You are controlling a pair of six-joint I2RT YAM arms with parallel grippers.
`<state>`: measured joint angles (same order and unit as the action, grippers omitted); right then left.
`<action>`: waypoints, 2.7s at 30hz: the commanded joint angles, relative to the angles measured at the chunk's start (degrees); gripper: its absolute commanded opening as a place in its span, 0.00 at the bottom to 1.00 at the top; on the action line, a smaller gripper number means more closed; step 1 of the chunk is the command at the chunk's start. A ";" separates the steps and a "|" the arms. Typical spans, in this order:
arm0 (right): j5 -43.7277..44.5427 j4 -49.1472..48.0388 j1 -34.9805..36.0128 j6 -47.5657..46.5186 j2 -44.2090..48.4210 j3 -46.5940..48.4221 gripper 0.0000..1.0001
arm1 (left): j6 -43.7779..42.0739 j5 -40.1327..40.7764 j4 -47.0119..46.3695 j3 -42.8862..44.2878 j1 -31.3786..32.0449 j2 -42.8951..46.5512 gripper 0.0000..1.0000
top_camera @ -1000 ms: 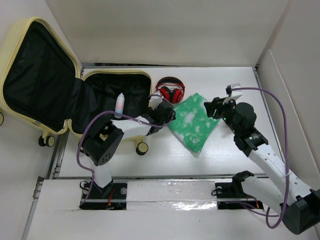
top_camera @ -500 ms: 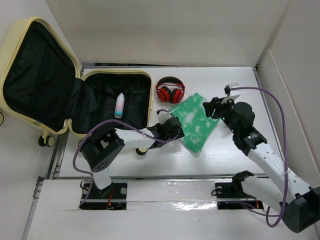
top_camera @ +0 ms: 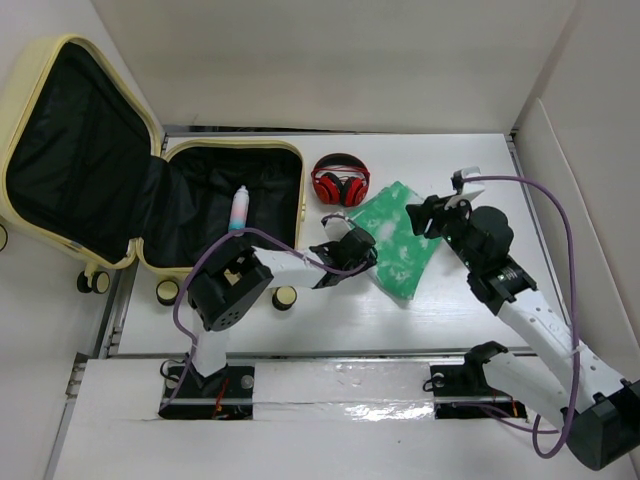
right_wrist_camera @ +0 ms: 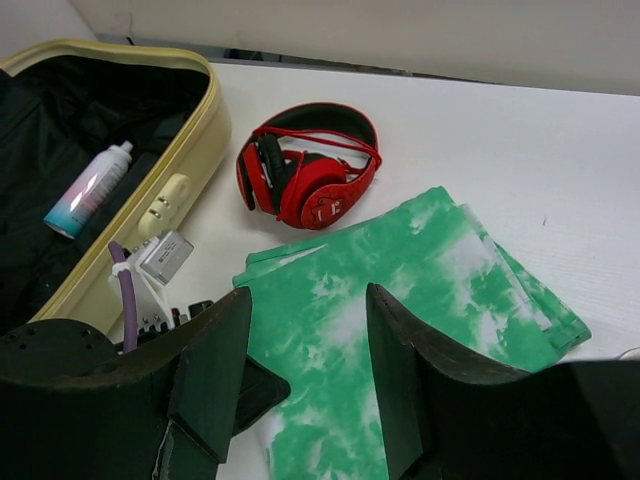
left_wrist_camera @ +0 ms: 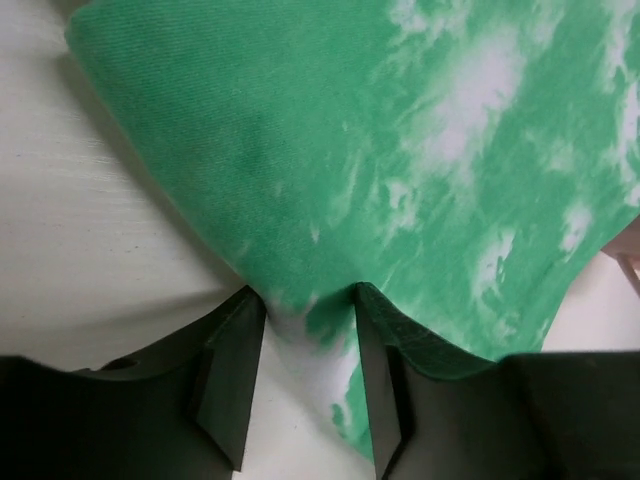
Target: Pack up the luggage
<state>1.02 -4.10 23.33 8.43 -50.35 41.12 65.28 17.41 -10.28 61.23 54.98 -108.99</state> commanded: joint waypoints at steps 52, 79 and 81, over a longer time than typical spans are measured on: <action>2.85 -3.64 5.14 0.71 5.17 -0.87 0.56 | -29.24 7.91 2.20 -5.51 -3.57 19.41 0.00; -0.14 -0.65 -1.54 0.10 10.01 -1.75 0.57 | -45.67 -11.08 8.98 1.79 -56.82 29.63 0.00; -0.14 -0.56 -1.54 -0.25 9.31 -1.66 0.57 | -50.04 -10.47 5.29 0.56 -57.78 28.75 0.00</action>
<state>1.48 -3.38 22.37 8.99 -40.77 39.31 20.99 3.81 7.01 61.87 -0.62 -81.23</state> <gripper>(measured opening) 0.567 0.113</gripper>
